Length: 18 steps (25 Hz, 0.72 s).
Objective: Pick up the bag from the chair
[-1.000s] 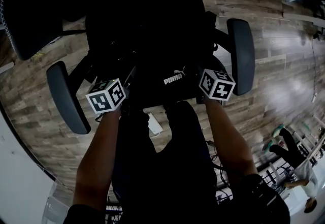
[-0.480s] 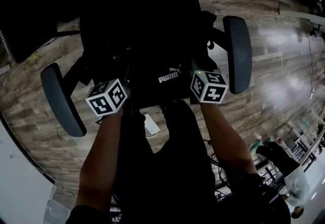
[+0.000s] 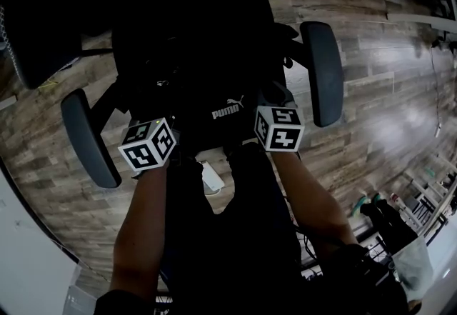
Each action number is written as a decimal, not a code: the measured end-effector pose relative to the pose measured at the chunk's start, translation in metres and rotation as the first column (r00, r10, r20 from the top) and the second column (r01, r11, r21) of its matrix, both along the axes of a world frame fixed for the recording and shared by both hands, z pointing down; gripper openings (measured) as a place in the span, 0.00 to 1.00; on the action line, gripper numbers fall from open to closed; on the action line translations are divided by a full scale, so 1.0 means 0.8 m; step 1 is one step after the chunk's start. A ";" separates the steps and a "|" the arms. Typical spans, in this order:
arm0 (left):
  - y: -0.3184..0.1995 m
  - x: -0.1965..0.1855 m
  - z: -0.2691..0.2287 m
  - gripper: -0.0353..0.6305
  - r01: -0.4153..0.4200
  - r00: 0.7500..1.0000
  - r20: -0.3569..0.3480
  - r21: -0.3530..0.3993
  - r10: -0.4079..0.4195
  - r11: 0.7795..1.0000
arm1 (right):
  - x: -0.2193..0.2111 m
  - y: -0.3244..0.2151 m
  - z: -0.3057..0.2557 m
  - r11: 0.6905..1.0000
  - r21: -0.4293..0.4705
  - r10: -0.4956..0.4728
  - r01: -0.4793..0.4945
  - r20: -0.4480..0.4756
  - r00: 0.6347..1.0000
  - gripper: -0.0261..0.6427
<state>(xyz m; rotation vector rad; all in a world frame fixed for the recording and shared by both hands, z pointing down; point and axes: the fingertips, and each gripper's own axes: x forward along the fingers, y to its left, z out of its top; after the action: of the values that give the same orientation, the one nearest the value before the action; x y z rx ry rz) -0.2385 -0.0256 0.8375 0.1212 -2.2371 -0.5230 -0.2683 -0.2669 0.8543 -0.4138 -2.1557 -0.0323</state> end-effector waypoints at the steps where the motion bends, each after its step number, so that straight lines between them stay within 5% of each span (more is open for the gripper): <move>1: 0.002 0.002 -0.007 0.17 0.005 1.000 0.004 -0.008 -0.005 1.000 | 0.003 0.002 -0.006 1.000 -0.003 -0.001 0.001 0.003 1.000 0.14; 18: 0.029 0.008 -0.152 0.14 0.033 0.995 0.102 -0.094 -0.023 0.995 | 0.004 0.030 -0.158 0.993 -0.088 -0.067 0.077 0.114 0.991 0.11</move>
<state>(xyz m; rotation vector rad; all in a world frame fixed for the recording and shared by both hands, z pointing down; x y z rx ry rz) -0.2325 -0.0025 0.7156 0.0679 -2.3607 -0.4319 -0.2651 -0.2428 0.7276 -0.5553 -2.2563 0.0036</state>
